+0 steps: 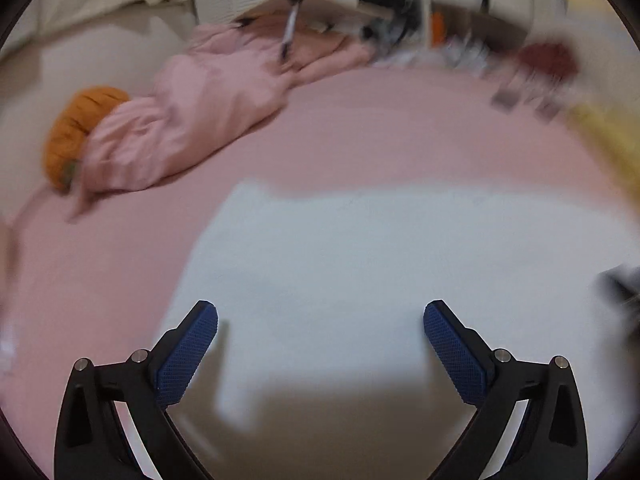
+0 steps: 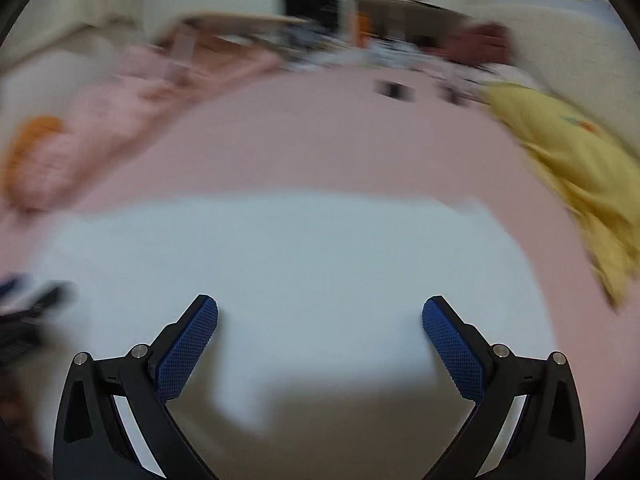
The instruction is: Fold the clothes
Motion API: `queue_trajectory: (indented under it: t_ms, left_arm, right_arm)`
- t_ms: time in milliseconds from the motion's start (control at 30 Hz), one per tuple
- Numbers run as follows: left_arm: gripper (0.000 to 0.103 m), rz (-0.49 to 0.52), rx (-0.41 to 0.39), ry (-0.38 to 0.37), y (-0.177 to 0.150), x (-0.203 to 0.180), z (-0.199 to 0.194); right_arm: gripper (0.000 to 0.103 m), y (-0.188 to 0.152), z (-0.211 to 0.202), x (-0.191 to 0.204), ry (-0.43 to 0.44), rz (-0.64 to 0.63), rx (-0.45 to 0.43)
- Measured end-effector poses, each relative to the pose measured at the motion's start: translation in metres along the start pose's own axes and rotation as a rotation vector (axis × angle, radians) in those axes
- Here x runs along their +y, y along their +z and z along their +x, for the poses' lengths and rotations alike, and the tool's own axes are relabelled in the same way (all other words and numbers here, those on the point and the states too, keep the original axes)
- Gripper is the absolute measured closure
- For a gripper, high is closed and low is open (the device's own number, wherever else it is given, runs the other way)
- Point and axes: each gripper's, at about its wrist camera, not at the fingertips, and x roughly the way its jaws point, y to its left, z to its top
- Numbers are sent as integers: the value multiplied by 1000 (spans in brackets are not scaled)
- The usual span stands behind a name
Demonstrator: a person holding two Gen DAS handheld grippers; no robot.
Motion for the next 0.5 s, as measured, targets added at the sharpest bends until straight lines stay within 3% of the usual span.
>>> queue_trajectory:
  t_ms: [67,167,233,300,367,433,500]
  left_arm:
    - [0,-60,-8,-70,-3,18,-1]
    - [0,-139,-80,5,-4,43,-29]
    - [0,-177,-120,-23,-16,57,-41]
    - [0,-142,-65,-7,-31,58,-29]
    - [0,-162,-2,-72,-42,63,-11]
    - [0,-216,32,-109,-34,75,-6]
    - [0,-204,49,-97,-29,79,-14]
  right_arm:
    - [2,-6,3,-23,51,69,-1]
    - [2,1,-27,-40,-91,106,-64]
    - [2,-3,-44,-47,-32,106,-114]
    - [1,-21,-45,-53,-22,50,-89]
    - [0,-43,-18,-60,-48,13,-2]
    - [0,-45,-18,-77,-14,115,12]
    - [0,-40,-21,-82,7,175,61]
